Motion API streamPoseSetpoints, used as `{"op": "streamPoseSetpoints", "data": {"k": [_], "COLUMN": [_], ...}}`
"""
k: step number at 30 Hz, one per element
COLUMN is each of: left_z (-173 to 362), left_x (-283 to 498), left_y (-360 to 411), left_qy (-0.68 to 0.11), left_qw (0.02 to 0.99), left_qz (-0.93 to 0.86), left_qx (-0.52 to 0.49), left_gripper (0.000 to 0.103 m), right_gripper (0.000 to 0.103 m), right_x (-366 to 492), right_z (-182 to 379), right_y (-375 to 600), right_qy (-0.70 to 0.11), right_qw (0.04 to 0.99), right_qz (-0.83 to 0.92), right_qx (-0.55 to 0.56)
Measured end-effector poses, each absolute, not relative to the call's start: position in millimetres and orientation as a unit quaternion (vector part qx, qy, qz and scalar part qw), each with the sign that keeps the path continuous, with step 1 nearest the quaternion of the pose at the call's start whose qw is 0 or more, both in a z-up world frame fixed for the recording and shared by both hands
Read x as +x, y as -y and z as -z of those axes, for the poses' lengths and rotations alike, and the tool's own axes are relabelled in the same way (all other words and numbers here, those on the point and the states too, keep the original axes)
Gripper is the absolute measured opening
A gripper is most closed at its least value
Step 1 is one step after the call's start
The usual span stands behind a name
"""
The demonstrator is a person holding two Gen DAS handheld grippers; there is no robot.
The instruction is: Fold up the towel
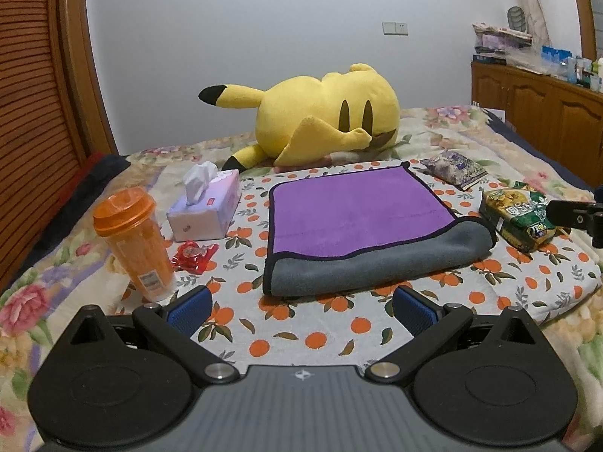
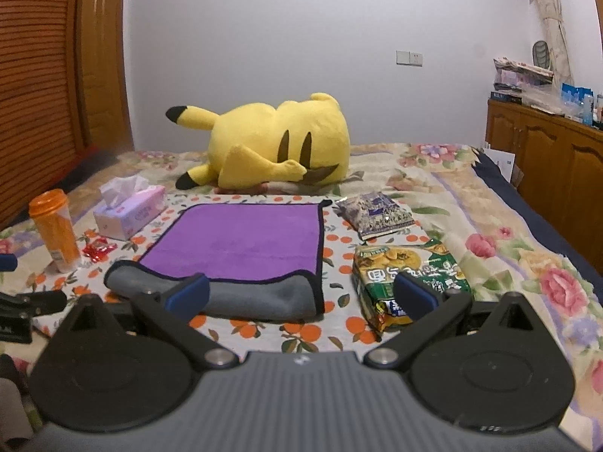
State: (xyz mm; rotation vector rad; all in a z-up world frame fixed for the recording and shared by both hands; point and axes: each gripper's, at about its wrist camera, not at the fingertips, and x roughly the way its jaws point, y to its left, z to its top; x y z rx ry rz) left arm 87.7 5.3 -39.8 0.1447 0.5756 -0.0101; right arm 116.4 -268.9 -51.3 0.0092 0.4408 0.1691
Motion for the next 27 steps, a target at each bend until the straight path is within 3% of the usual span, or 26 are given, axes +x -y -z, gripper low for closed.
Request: {"op": "streamPoseSetpoints", "data": {"k": [22, 27], "left_z": [55, 58], "left_x": [139, 149], "left_y": [-20, -25], "left_qy": [-0.306, -0.310], "left_qw": [0.951, 0.950], "left_qz": [0.018, 0.023], "left_qx": [0.047, 0.041], "left_gripper": [0.103, 0.096], "right_gripper": [0.103, 0.103], "right_x": [165, 175], "right_z": [63, 67], "right_y": [257, 254], "right_qy": [-0.254, -0.260], "right_qw": [0.960, 0.957], "right_qz": [-0.120, -0.125], "right_qx": [-0.017, -0.018]}}
